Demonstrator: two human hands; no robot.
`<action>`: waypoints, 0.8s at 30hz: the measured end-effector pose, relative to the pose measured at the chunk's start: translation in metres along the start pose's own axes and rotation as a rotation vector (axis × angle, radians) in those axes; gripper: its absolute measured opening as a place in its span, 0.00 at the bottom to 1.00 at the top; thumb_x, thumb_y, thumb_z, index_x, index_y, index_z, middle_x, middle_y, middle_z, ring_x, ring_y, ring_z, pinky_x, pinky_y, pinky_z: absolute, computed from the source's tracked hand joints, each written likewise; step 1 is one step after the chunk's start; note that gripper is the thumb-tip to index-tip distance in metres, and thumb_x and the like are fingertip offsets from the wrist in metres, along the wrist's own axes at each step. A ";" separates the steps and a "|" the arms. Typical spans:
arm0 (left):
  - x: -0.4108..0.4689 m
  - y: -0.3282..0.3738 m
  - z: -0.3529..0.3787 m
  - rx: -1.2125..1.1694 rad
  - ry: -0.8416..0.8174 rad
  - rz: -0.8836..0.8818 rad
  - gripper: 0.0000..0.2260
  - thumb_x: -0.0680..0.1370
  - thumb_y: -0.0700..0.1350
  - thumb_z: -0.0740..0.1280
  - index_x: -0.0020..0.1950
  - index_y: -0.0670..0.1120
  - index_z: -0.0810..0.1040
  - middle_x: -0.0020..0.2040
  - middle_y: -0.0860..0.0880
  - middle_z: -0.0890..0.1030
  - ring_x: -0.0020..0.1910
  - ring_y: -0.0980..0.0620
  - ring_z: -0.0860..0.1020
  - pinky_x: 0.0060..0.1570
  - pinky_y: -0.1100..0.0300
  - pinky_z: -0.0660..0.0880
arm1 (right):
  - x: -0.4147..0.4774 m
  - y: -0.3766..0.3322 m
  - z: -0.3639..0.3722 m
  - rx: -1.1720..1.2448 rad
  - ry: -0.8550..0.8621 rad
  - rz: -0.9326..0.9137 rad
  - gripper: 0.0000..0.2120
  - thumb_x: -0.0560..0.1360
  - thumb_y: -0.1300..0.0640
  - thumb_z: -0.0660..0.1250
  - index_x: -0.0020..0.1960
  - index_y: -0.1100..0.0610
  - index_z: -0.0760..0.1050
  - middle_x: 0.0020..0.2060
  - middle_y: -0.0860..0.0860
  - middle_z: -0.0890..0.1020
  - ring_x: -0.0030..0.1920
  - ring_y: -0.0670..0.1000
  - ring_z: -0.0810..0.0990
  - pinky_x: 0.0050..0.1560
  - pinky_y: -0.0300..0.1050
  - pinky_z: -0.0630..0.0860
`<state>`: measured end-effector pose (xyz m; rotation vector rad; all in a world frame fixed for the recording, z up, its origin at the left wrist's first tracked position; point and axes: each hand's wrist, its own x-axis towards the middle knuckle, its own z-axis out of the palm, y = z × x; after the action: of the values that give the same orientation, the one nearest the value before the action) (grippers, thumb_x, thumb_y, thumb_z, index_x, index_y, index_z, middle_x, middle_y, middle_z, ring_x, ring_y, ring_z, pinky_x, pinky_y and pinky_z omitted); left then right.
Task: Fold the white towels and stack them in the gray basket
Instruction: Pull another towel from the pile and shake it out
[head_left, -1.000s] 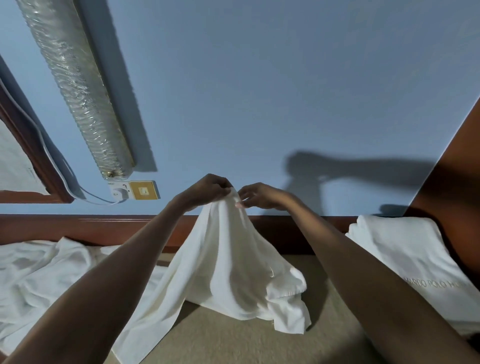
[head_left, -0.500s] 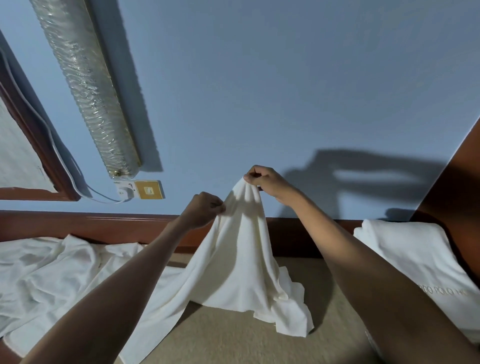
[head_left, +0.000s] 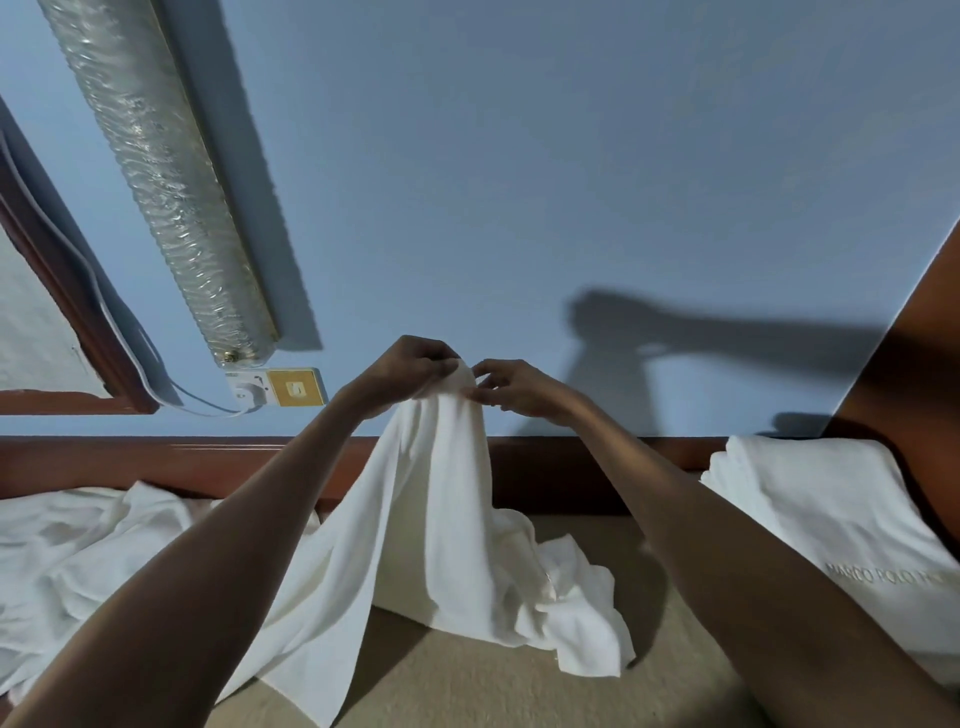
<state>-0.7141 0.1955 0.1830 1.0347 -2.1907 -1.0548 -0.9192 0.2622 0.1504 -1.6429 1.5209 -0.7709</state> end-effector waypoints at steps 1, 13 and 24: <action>-0.001 -0.001 -0.002 0.013 0.001 0.011 0.08 0.82 0.41 0.67 0.51 0.42 0.86 0.48 0.48 0.85 0.43 0.54 0.80 0.42 0.63 0.76 | -0.001 0.000 -0.001 0.007 0.000 -0.004 0.09 0.79 0.44 0.70 0.54 0.48 0.81 0.49 0.45 0.84 0.47 0.43 0.79 0.48 0.37 0.73; -0.012 -0.038 0.025 0.186 0.176 0.039 0.10 0.81 0.45 0.68 0.45 0.44 0.86 0.37 0.47 0.84 0.34 0.55 0.74 0.36 0.59 0.70 | 0.005 -0.003 -0.028 0.216 0.401 -0.030 0.17 0.77 0.46 0.66 0.38 0.58 0.71 0.35 0.51 0.71 0.39 0.50 0.70 0.46 0.47 0.68; -0.009 -0.026 0.007 0.003 0.043 -0.139 0.11 0.83 0.38 0.62 0.42 0.42 0.78 0.36 0.47 0.76 0.35 0.50 0.71 0.35 0.59 0.68 | -0.006 -0.001 -0.036 0.030 0.154 0.080 0.14 0.79 0.52 0.71 0.63 0.52 0.76 0.53 0.48 0.83 0.49 0.46 0.81 0.48 0.41 0.75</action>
<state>-0.7029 0.1946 0.1573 1.2140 -2.1122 -1.0789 -0.9495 0.2637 0.1707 -1.5206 1.6631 -0.8899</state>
